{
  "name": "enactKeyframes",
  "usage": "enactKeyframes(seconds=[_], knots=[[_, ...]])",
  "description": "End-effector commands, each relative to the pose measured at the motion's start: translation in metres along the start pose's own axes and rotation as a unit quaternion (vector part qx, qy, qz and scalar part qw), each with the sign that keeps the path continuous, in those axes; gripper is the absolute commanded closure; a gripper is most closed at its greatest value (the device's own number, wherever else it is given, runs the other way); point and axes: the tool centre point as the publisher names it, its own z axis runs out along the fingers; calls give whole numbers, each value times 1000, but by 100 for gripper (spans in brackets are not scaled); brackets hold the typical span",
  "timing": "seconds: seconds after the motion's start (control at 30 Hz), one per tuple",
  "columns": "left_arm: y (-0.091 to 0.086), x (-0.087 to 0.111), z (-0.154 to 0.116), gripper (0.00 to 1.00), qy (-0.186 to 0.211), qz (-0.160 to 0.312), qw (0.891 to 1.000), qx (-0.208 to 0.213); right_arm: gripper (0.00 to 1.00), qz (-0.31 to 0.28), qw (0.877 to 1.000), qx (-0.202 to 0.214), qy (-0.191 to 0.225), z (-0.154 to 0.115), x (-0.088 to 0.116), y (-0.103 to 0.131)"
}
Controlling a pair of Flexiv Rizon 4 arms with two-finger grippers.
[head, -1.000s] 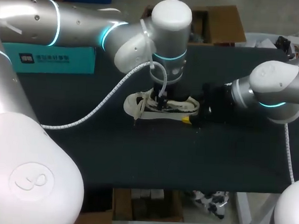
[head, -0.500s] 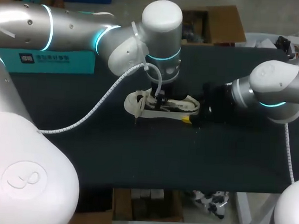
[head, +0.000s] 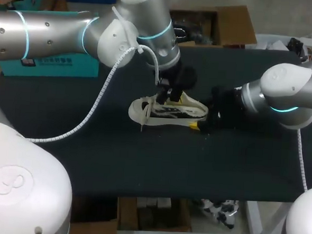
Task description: Open the shoe tongue, take the insole out of the shoe, put the insole back into the shoe, and pack the shoe into the shoebox
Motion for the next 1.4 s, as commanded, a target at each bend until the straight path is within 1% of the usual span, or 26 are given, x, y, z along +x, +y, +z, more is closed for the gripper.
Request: enactKeyframes(seconds=[0.03,0.17,0.23,0.33,0.37,0.43,0.47,0.6,0.77,0.9,1.0,1.17,1.3,1.4], knots=[[1,5,-12,100,10,-4,1000,8,100,-1,1000,-2,1,8,2,-6],[4,6,-12,100,27,-9,999,29,100,-1,1000,-2,1,8,2,-6],[5,6,-13,100,36,-9,999,33,100,-1,1000,-2,1,8,2,-6],[3,2,-10,100,78,-16,997,15,100,-1,1000,-2,1,8,2,-6],[2,1,-6,100,100,-16,995,6,100,-1,1000,-2,1,8,2,-6],[2,1,0,100,128,-19,992,-6,100,-1,1000,-2,1,8,2,-6],[2,2,4,100,151,-17,988,-12,100,-1,1000,-2,1,8,2,-6],[0,11,14,100,183,-18,982,-37,100,-1,1000,-2,1,8,2,-6],[0,18,27,100,218,-39,973,-58,100,-1,1000,-2,1,8,2,-6],[1,24,36,100,227,-53,970,-74,100,-1,1000,-2,1,8,2,-6],[4,30,42,100,239,-56,966,-79,100,-1,1000,-2,1,8,2,-6],[9,42,45,100,252,-63,962,-82,100,-1,1000,-2,1,8,2,-6],[9,52,49,100,249,-65,962,-89,100,-1,1000,-2,1,8,2,-6],[10,55,56,100,235,-75,965,-94,100,-1,1000,-2,1,8,2,-6]])
